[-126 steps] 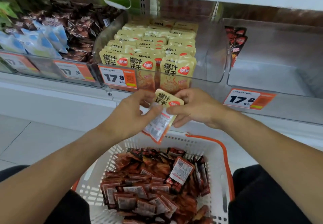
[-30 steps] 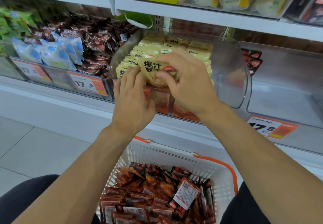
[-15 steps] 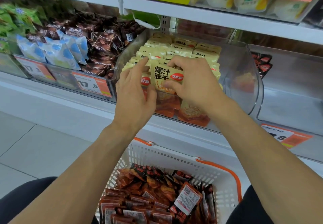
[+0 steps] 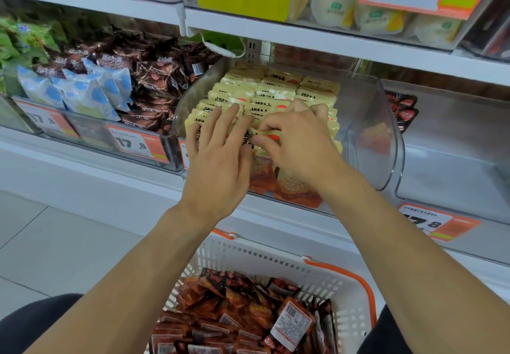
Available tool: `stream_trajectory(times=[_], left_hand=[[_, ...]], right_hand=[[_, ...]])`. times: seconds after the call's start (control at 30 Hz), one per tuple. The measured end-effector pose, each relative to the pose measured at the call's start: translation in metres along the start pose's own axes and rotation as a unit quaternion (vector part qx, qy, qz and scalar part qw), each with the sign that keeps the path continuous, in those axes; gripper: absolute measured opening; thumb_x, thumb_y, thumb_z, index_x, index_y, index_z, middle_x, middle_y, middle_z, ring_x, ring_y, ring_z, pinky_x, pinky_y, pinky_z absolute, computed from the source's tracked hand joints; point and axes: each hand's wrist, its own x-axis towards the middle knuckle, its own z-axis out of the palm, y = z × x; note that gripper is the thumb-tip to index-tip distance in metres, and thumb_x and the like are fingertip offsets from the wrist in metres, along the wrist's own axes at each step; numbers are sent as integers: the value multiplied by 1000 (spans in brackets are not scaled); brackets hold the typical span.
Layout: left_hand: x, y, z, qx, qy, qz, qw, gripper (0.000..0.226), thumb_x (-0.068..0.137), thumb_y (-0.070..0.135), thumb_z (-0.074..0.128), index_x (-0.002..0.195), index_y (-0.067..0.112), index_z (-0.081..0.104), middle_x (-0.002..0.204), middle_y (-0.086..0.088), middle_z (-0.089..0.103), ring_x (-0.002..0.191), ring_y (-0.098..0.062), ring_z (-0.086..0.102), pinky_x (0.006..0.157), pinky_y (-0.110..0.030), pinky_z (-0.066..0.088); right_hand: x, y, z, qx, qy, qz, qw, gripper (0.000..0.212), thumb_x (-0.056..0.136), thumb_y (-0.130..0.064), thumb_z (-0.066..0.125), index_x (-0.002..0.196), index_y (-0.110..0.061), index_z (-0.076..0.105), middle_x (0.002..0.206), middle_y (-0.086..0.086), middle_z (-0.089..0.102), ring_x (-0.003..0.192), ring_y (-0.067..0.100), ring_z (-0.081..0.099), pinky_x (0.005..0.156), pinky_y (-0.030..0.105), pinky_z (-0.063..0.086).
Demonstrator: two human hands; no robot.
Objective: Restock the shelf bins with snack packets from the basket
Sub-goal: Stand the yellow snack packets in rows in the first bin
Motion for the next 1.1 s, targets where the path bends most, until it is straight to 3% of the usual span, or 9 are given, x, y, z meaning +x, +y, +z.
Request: stream_trajectory(times=[0.2, 0.3, 0.4, 0.47, 0.57, 0.73, 0.93, 1.0, 1.1], left_hand=[[-11, 7, 10, 18, -20, -10, 1000, 47, 99, 33, 34, 141, 16, 48, 158, 0, 37, 150, -26, 22, 119, -56, 14], [-12, 7, 12, 36, -21, -7, 999, 46, 100, 35, 35, 140, 16, 48, 156, 0, 38, 150, -26, 22, 120, -53, 11], [-6, 8, 9, 49, -11, -6, 999, 45, 102, 38, 36, 136, 14, 51, 152, -2, 43, 148, -27, 26, 119, -53, 12], [0, 15, 9, 39, -12, 2, 999, 47, 103, 39, 33, 140, 14, 49, 154, -3, 41, 149, -27, 23, 120, -53, 11], [4, 22, 15, 68, -34, 52, 996, 48, 105, 38, 30, 148, 21, 42, 156, 0, 38, 150, -27, 22, 120, -54, 10], [5, 20, 20, 105, -56, 71, 990, 47, 105, 37, 28, 145, 19, 45, 150, 1, 45, 145, -29, 31, 120, -54, 11], [0, 21, 23, 132, -72, 75, 986, 54, 106, 40, 22, 149, 14, 39, 155, -5, 39, 147, -33, 26, 120, -57, 9], [0, 22, 23, 120, -76, 68, 988, 56, 105, 42, 21, 151, 14, 36, 158, -6, 35, 150, -32, 21, 121, -57, 7], [-7, 26, 23, 32, -33, 54, 997, 56, 104, 34, 35, 152, 6, 32, 162, -13, 26, 152, -34, 13, 122, -55, 6]], right_hand=[[-5, -3, -4, -49, -25, -15, 998, 17, 88, -48, 67, 82, -33, 73, 98, -10, 45, 105, 18, 34, 86, 39, 23], [-11, 4, -4, -38, -1, -35, 999, 19, 89, -50, 62, 90, -34, 72, 114, -8, 48, 114, 21, 38, 91, 38, 20], [-23, 20, -16, -2, 84, 96, 992, 41, 93, -57, 55, 120, -28, 62, 130, 1, 48, 122, 25, 43, 101, 38, 28], [-28, 29, -24, 25, 37, 196, 980, 64, 95, -63, 46, 144, -23, 41, 142, 12, 40, 127, 34, 45, 105, 48, 38], [-28, 32, -21, 88, -120, 253, 956, 77, 95, -69, 33, 158, -31, 10, 164, 15, 12, 141, 35, 37, 113, 45, 31], [-20, 31, -16, 63, -161, 238, 956, 59, 102, -58, 26, 156, -37, 20, 162, 20, 12, 143, 38, 34, 113, 42, 30], [-21, 33, -18, 106, -193, 257, 941, 62, 102, -59, 26, 158, -34, 16, 164, 21, -7, 144, 40, 31, 116, 42, 26], [-28, 30, -16, 114, -152, 271, 944, 63, 101, -59, 30, 157, -29, 22, 163, 21, 2, 145, 38, 30, 116, 43, 25], [-47, 15, -13, 50, 131, 103, 985, 42, 99, -33, 53, 133, -9, 56, 141, 21, 45, 128, 37, 46, 103, 50, 41]])
